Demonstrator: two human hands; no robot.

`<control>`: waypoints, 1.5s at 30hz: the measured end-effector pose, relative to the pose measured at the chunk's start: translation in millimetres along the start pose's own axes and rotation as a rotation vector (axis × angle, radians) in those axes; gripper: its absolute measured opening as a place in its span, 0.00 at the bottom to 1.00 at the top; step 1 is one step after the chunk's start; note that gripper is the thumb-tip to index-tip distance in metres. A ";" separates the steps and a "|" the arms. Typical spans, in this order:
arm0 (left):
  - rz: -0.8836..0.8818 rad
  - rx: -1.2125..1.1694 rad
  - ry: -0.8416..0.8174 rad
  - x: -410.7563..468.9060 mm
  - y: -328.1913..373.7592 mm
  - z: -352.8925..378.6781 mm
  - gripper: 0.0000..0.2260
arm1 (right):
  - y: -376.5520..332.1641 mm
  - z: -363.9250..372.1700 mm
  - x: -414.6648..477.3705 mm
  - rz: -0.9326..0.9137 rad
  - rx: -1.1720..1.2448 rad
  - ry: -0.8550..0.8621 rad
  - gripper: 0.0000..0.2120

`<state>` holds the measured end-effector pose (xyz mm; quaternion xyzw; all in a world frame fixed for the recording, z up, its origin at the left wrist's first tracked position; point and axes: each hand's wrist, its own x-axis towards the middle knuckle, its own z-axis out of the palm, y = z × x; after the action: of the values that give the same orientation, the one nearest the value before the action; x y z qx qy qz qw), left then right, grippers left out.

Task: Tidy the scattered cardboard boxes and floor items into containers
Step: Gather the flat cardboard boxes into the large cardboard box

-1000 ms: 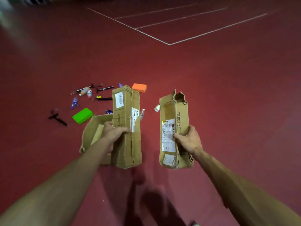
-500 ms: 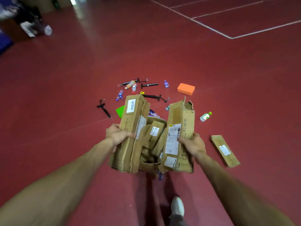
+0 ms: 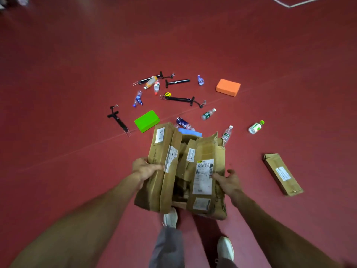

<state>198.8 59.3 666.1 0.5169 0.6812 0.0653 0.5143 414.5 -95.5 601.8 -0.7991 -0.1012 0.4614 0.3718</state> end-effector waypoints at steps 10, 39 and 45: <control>0.008 0.012 -0.191 137.3 1.6 -35.2 0.06 | -38.2 87.3 52.1 0.203 -0.085 0.118 0.34; 0.529 0.437 -0.748 -219.2 27.7 223.1 0.13 | 187.1 -189.5 -197.1 0.082 0.232 0.386 0.10; 0.683 0.581 -0.902 -322.8 16.1 319.7 0.12 | 270.8 -266.9 -260.7 0.151 0.315 0.564 0.07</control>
<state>434.2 -323.9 732.6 0.8003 0.1843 -0.1860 0.5394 437.9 -551.1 667.6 -0.8334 0.1380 0.2582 0.4688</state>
